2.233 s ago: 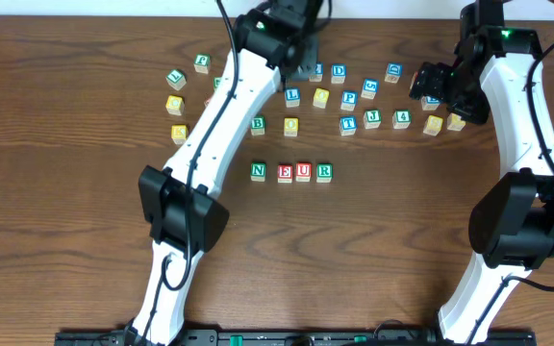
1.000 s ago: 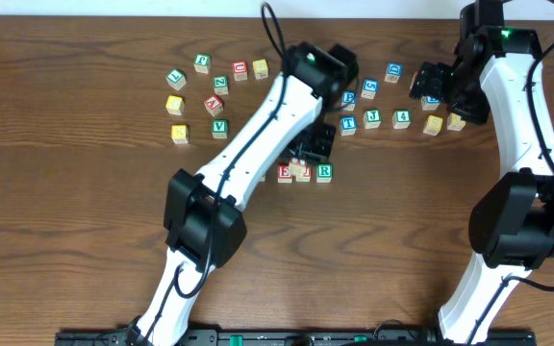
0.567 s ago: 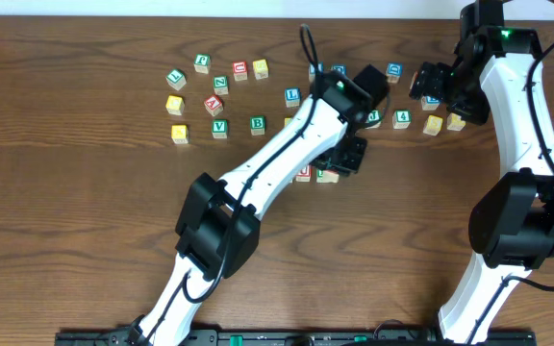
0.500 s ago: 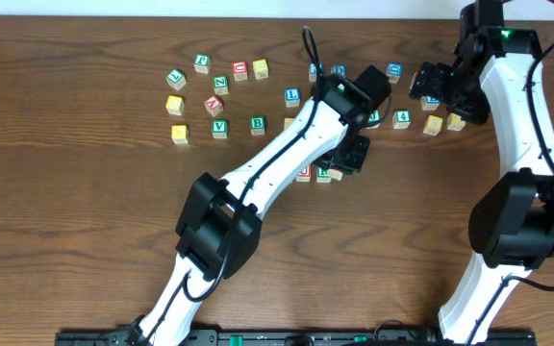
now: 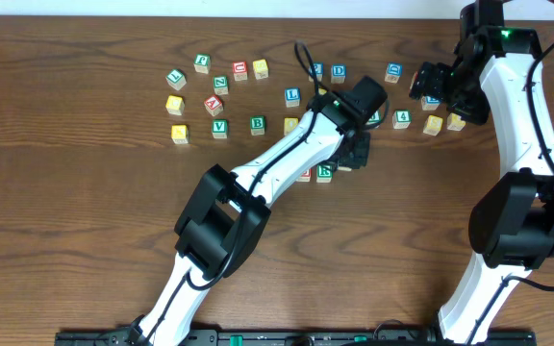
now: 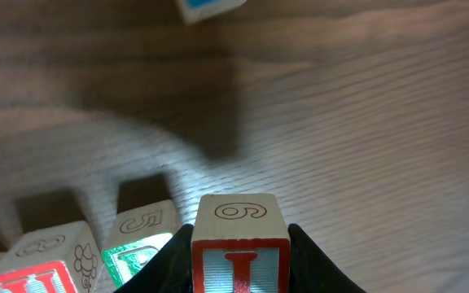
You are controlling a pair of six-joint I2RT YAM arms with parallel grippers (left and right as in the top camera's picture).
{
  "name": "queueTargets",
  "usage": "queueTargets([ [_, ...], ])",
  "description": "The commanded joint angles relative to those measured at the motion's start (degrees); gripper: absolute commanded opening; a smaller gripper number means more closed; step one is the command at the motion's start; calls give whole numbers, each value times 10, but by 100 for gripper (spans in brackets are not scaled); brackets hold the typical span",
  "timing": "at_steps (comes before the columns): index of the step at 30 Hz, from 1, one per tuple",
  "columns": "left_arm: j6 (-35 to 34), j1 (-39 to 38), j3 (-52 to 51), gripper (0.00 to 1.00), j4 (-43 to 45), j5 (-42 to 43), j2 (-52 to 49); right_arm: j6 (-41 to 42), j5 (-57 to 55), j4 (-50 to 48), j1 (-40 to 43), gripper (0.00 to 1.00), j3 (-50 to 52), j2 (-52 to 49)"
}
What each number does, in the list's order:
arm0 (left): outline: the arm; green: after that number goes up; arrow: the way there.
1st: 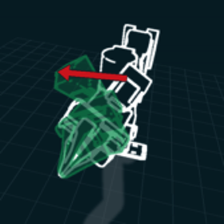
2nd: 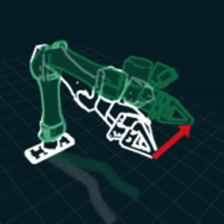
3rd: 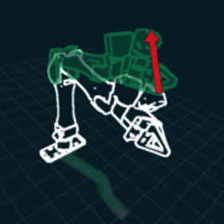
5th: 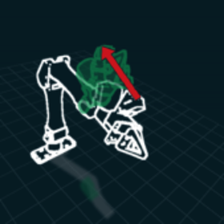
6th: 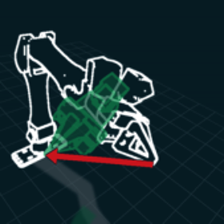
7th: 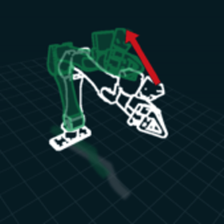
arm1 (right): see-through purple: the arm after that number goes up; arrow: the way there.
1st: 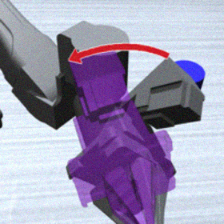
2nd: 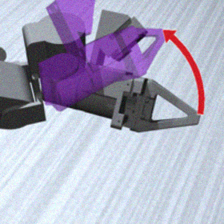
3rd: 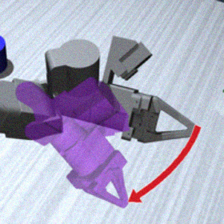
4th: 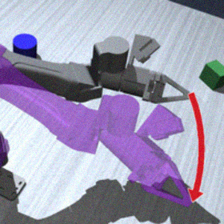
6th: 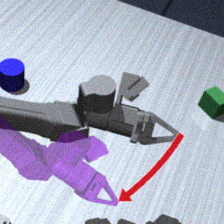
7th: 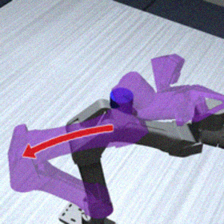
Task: Spell out NEURIPS
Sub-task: 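Carry the red I block right of the green R and lower it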
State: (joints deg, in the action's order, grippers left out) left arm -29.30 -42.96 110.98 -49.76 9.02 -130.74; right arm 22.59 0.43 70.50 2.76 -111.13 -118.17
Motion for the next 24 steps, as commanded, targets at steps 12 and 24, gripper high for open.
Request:
queueTargets([
  [12, -52, -7, -20, 31, 10, -26, -17, 7, -1, 0, -6, 99, 2, -4],
  [24, -62, -14, -28, 37, 20, -26, -30, 7, -1, 0, -6, 99, 2, -4],
])
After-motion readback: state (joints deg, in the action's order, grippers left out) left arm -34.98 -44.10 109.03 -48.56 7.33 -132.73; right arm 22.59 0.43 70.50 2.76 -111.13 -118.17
